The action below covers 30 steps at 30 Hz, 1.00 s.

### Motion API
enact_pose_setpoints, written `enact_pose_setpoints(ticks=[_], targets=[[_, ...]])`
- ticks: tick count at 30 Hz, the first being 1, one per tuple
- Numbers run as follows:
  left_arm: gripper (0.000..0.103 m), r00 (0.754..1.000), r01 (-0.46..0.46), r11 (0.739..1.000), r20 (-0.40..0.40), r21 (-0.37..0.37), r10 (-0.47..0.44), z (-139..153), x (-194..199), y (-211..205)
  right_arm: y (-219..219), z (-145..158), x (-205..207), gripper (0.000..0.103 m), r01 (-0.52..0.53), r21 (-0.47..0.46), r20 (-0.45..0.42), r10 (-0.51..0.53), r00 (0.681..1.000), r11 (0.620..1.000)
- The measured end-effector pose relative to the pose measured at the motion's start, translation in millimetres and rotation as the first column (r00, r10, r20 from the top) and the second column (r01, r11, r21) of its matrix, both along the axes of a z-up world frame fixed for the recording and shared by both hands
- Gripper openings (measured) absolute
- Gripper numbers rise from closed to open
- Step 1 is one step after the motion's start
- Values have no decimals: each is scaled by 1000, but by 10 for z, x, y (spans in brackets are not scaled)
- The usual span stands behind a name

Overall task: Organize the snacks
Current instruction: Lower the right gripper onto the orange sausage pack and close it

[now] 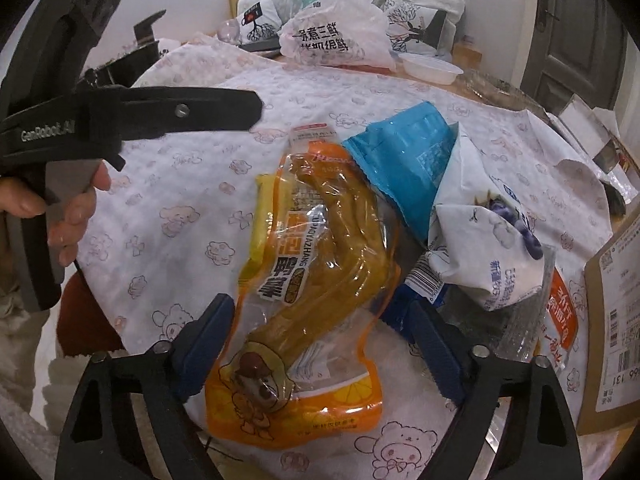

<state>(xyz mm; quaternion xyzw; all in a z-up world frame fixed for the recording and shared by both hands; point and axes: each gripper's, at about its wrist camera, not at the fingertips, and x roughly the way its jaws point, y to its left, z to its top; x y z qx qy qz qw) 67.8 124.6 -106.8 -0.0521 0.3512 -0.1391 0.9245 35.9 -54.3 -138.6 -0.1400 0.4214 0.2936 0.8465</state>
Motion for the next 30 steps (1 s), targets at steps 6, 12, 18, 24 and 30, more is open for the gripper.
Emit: enact_pose_setpoints(ticks=[6, 12, 18, 24, 30], targets=[[102, 1000, 19, 1000, -13, -17, -19, -40, 16, -51, 69, -24, -41, 65, -21, -36, -13, 20, 1000, 999], [102, 999, 46, 998, -27, -40, -47, -59, -1, -121, 57, -6, -51, 54, -32, -42, -19, 31, 999, 999], [102, 997, 62, 997, -35, -53, -64, -66, -28, -164, 49, 66, -111, 52, -50, -4, -16, 49, 999, 999], [102, 996, 77, 994, -39, -77, -80, -44, -44, -170, 94, 180, -197, 51, -98, 52, 3, 98, 995, 994], [102, 993, 111, 983, -25, -145, -115, 58, -99, -151, 201, 339, -218, 51, -141, 83, 47, 138, 989, 987]])
